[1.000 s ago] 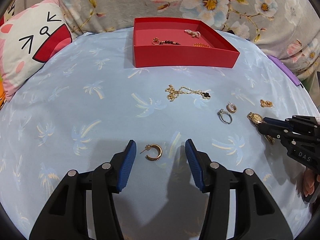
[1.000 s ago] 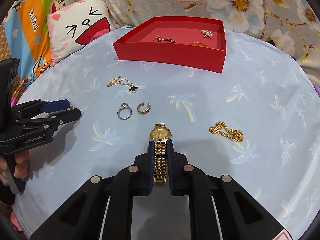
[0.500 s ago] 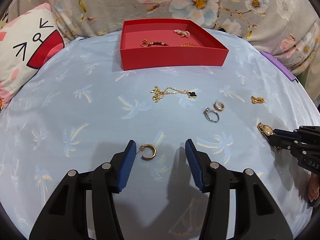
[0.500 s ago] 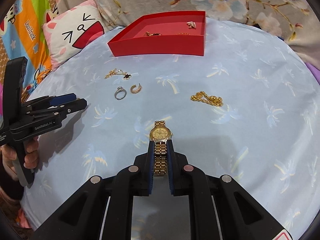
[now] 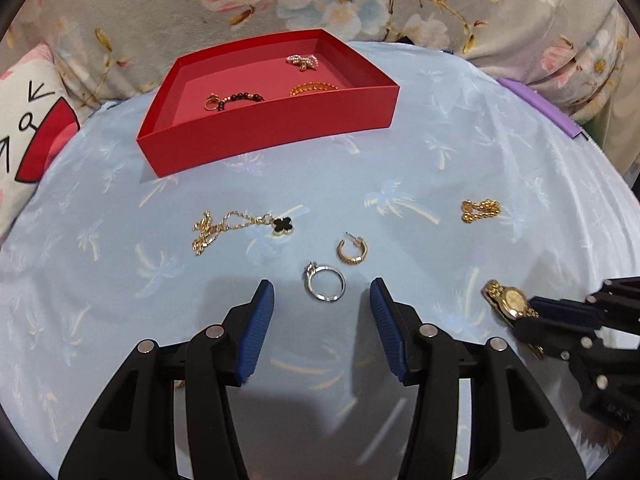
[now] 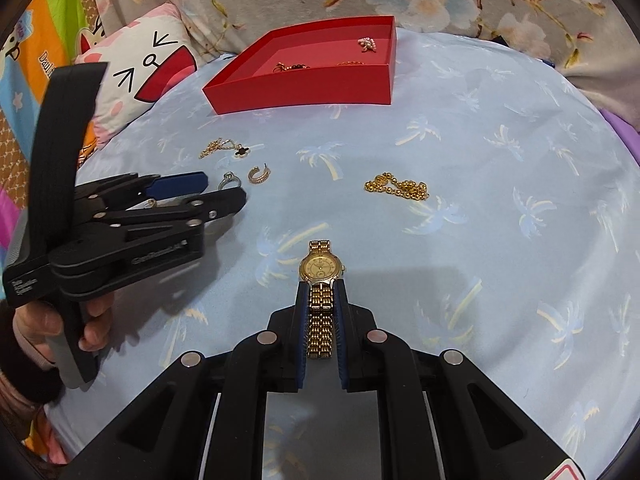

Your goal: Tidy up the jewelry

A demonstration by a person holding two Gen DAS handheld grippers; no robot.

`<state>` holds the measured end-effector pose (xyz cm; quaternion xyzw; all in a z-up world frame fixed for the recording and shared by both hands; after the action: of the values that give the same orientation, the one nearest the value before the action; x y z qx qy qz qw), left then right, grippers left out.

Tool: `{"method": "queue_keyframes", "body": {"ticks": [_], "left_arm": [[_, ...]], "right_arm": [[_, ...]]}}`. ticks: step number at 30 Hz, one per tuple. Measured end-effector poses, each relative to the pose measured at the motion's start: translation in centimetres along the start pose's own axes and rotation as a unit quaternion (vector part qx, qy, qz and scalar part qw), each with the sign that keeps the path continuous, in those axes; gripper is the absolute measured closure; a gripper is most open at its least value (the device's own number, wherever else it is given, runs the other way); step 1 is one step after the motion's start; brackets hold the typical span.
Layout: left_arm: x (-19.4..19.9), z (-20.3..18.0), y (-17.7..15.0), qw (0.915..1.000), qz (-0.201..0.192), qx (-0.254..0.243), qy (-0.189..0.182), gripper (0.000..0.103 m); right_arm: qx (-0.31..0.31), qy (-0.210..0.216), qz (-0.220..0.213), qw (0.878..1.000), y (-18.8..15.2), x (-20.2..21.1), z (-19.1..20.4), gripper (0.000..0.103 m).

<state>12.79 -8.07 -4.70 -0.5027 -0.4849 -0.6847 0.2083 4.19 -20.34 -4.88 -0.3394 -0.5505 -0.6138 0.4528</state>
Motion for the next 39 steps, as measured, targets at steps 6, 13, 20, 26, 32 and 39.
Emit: {"method": "queue_keyframes", "body": {"ticks": [6,13,20,26,32,39], "left_arm": [[-0.2,0.2,0.1,0.9999,-0.001,0.008,0.010,0.073],[0.0,0.4,-0.1,1.0000,-0.004,0.000,-0.003,0.084],[0.5,0.7,-0.8,0.9999,-0.006,0.005,-0.013,0.084],[1.7,1.4,-1.3,0.9997,-0.016,0.013,-0.014,0.084],[3.4,2.6,-1.1,0.9991,-0.033,0.023,-0.013,0.084],[5.5,5.2,1.0,0.9984,-0.047,0.032,-0.003,0.084]], "right_arm": [[-0.004,0.001,0.001,1.000,0.0,0.0,0.0,0.092],[-0.007,0.003,0.002,1.000,0.0,0.0,-0.1,0.092],[-0.011,0.009,-0.001,1.000,0.0,0.1,-0.2,0.092],[-0.003,0.017,-0.014,1.000,0.1,0.8,0.1,0.092],[0.007,0.024,-0.029,0.999,0.5,1.8,0.9,0.092],[0.022,0.017,-0.050,0.998,4.3,4.7,1.5,0.092]]}}
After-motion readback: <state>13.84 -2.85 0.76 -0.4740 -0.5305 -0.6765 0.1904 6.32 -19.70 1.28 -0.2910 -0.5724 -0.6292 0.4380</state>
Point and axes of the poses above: each gripper's, at about its wrist camera, not at the fingertips, and x roughly against the way its jaws point, z to its left, y to its top, the point moved 3 cm from there along -x, roughly the way its jaws point, and after that the axes turned 13 degrees about z, right-handed, at the moved point
